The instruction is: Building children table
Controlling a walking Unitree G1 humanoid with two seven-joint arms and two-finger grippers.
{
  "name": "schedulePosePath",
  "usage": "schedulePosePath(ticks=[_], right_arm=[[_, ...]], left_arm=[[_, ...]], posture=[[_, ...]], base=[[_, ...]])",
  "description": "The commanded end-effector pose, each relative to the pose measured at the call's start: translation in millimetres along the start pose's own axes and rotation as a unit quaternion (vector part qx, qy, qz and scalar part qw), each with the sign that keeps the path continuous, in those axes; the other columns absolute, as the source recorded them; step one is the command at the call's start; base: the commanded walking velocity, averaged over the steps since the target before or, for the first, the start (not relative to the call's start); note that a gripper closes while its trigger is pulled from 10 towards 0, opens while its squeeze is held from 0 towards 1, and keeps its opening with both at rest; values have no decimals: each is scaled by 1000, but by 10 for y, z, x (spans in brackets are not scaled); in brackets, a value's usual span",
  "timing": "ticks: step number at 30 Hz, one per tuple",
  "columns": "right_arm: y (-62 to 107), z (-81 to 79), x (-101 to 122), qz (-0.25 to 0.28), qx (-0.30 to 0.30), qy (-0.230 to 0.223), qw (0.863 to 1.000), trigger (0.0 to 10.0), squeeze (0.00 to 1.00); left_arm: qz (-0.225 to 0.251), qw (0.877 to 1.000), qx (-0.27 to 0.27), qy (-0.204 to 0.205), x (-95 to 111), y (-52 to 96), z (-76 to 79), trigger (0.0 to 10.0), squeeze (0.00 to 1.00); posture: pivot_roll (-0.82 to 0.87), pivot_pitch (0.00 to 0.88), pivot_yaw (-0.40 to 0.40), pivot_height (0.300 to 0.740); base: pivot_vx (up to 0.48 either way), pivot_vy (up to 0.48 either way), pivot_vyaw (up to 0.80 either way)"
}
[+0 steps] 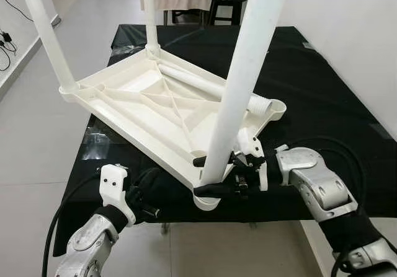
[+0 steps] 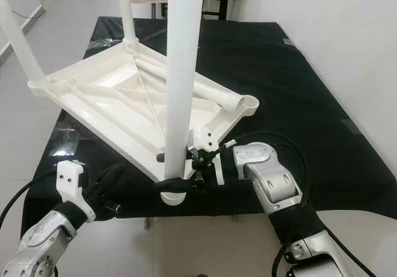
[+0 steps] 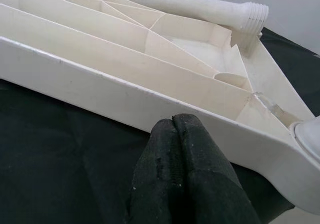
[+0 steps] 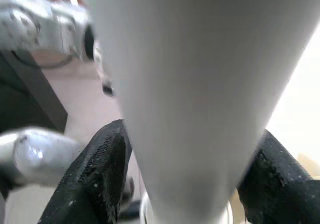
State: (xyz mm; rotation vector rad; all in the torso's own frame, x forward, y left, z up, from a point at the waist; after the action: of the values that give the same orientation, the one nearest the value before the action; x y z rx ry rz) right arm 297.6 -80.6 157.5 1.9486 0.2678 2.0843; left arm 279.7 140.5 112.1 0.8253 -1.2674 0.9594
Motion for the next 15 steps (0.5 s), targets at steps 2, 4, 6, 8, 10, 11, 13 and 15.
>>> schedulePosePath(ticks=[2, 4, 6, 8, 10, 11, 13, 15], right_arm=[[180, 143, -103, -57, -16, 26, 998, 10000, 0], [289, 225, -154, -94, -23, 41, 995, 10000, 0], [421, 329, -206, -139, -34, 59, 988, 10000, 0], [647, 520, -282, -229, -54, 102, 966, 10000, 0], [705, 568, -295, -253, -58, 114, 959, 10000, 0], [739, 620, -282, -271, -61, 127, 952, 10000, 0], [764, 696, -263, -302, -59, 149, 940, 10000, 0], [765, 739, -249, -324, -48, 166, 930, 10000, 0]], left_arm=[[-8, 1000, -2, -5, -31, 29, 14, 10000, 0], [-9, 1000, -3, -7, -35, 35, 17, 10000, 0], [-10, 1000, -3, -8, -39, 45, 19, 10000, 0], [-13, 1000, -4, -9, -48, 68, 25, 10000, 0], [-14, 1000, -5, -9, -50, 76, 28, 10000, 0], [-15, 1000, -5, -10, -54, 86, 34, 10000, 0], [-17, 1000, -6, -10, -61, 104, 49, 10000, 0], [-20, 1000, -8, -10, -69, 122, 64, 10000, 0]], posture=[[28, 87, -100, 740], [28, 87, -100, 740], [28, 87, -103, 740], [33, 90, -110, 740], [33, 90, -110, 740], [40, 91, -113, 740], [46, 94, -114, 740], [51, 96, -117, 740]], base=[[0, 0, 0], [0, 0, 0], [0, 0, 0], [0, 0, 0], [0, 0, 0], [0, 0, 0], [0, 0, 0], [0, 0, 0]])
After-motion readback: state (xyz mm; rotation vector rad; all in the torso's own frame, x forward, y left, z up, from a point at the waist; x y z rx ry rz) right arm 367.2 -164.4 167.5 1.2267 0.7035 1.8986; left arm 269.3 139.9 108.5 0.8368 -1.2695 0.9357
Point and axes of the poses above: a point about 5 cm out from each wrist's last joint towards the gripper, its own y axis pointing back from the gripper into the wrist, its own x axis along the axis of the wrist's last joint, z = x × y, the point moved 5 cm from there along -y, pointing out of the wrist towards the gripper, and after that the axes turned 1 degree about -y, right-handed, at the moved point
